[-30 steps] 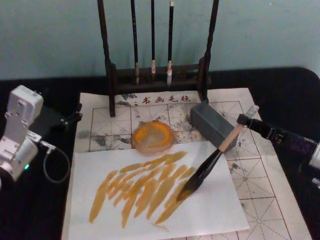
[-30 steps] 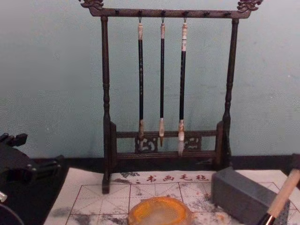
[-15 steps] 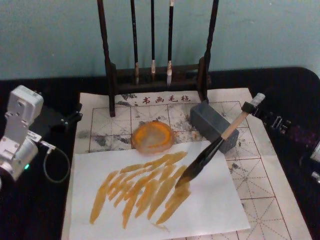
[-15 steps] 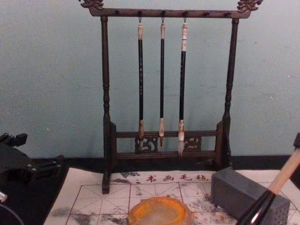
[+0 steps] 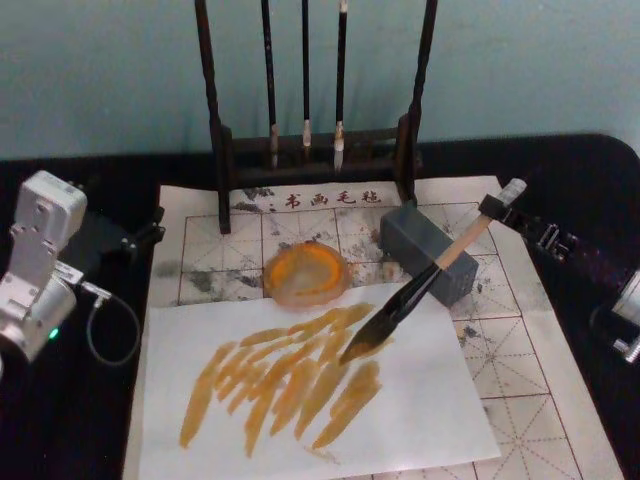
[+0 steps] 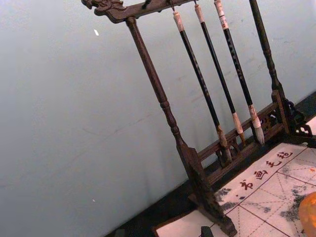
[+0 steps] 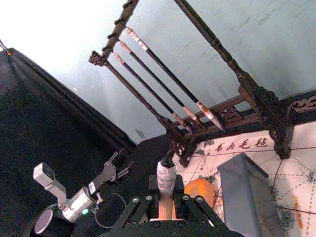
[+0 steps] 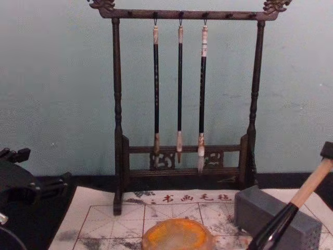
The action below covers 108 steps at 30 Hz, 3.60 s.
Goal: Pick up the brush from the inkstone, write on the paper, then place the brush back to its original position.
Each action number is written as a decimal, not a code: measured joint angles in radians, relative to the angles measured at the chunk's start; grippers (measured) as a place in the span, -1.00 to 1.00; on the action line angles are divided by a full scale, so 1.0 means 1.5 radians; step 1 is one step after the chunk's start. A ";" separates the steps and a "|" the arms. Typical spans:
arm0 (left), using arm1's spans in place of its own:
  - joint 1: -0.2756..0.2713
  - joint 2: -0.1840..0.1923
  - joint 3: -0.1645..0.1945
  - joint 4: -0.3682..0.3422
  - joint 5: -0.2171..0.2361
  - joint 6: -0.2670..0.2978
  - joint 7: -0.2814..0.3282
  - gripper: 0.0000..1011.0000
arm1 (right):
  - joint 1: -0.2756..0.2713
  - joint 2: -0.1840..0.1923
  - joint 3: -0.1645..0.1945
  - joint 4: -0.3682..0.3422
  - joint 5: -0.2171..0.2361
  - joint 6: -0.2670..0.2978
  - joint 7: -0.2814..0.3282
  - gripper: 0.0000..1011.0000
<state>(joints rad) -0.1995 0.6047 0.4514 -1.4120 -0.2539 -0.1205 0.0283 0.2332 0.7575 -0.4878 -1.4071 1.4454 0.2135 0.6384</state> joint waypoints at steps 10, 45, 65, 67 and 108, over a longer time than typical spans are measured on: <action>0.000 0.000 0.000 0.000 0.000 0.000 0.000 0.98 | 0.001 -0.008 -0.005 -0.001 0.010 -0.001 -0.012 -0.62; 0.000 0.000 0.000 0.000 0.000 0.000 0.000 0.98 | 0.047 -0.159 -0.008 0.058 -0.008 -0.107 -0.180 -0.62; 0.000 0.000 0.000 0.000 0.000 0.000 0.000 0.98 | 0.062 -0.215 0.003 0.095 -0.048 -0.115 -0.212 -0.61; 0.000 0.000 0.000 0.000 0.000 0.000 0.000 0.98 | 0.062 -0.219 0.005 0.096 -0.050 -0.113 -0.214 -0.62; 0.000 0.000 0.000 0.000 0.000 0.000 0.000 0.98 | 0.041 -0.247 0.037 0.098 -0.055 -0.079 -0.240 -0.62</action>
<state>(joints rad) -0.1995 0.6047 0.4514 -1.4120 -0.2539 -0.1205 0.0283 0.2941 0.3876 -0.4330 -1.2603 1.3636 0.0944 0.2791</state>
